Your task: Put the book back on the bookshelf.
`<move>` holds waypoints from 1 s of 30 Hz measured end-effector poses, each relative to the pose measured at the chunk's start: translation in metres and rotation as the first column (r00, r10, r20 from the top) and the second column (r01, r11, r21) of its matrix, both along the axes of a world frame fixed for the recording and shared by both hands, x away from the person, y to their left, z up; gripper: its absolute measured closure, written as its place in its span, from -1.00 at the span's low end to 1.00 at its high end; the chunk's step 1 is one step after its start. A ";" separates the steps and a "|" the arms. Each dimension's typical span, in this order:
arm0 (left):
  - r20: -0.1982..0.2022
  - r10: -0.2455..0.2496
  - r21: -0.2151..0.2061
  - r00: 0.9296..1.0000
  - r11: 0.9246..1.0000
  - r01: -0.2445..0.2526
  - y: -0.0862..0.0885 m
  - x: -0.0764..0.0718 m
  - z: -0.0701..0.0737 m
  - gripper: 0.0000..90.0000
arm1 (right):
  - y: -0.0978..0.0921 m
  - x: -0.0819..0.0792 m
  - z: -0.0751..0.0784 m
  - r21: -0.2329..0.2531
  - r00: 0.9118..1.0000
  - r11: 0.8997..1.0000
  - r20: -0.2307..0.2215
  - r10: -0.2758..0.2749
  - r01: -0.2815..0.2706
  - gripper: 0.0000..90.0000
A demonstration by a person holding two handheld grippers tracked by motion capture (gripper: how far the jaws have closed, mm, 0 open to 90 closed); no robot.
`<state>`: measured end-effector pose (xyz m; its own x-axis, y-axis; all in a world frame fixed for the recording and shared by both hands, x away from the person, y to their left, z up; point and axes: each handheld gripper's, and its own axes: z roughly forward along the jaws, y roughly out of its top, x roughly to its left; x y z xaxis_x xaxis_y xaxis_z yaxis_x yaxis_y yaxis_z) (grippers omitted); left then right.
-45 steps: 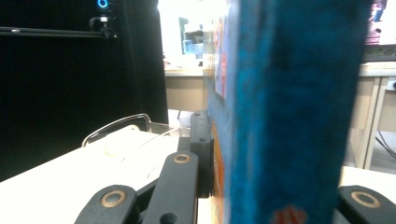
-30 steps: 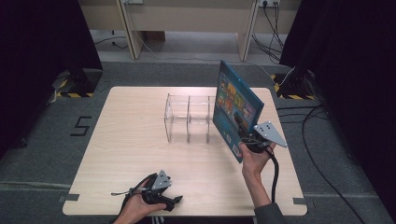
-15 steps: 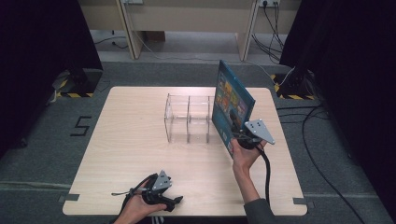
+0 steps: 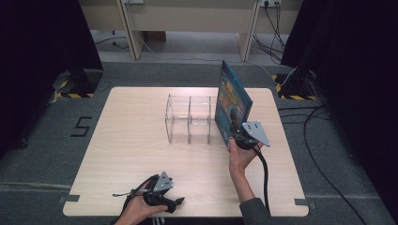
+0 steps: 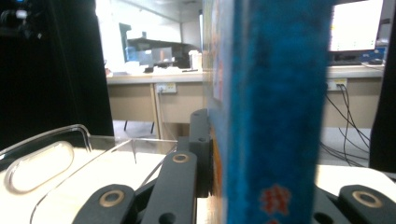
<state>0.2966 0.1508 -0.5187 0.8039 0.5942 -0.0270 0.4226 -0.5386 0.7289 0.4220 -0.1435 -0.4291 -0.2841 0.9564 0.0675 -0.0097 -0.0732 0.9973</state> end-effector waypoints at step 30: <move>0.000 -0.010 -0.006 1.000 1.000 0.010 -0.001 -0.001 0.000 -0.66 | -0.027 -0.032 -0.026 -0.023 0.977 0.993 -0.188 0.105 -0.112 0.09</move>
<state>0.2959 0.1499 -0.5191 0.8097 0.5861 -0.0304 0.4173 -0.5385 0.7320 0.3900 -0.1702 -0.4553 -0.3719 0.9232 0.0975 0.1823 -0.0303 0.9828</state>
